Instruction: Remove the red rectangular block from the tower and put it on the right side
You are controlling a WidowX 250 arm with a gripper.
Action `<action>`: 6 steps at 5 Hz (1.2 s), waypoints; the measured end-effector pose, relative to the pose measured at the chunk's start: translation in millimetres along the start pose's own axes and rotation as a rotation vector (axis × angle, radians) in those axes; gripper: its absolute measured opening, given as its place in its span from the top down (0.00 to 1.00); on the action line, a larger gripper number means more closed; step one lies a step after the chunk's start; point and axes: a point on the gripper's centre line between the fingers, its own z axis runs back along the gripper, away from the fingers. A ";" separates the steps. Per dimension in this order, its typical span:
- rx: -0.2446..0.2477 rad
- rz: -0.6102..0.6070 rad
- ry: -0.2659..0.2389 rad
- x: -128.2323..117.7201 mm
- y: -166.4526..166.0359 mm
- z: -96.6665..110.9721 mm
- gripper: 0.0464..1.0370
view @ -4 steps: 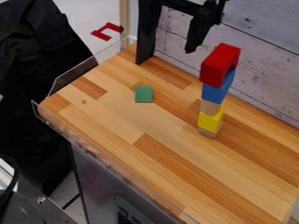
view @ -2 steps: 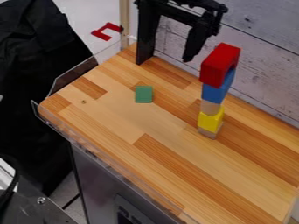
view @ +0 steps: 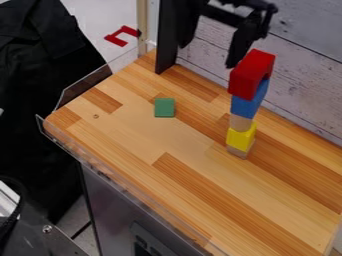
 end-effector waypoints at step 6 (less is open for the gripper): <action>-0.041 -0.070 0.006 37.7 -25.7 1.4 0.04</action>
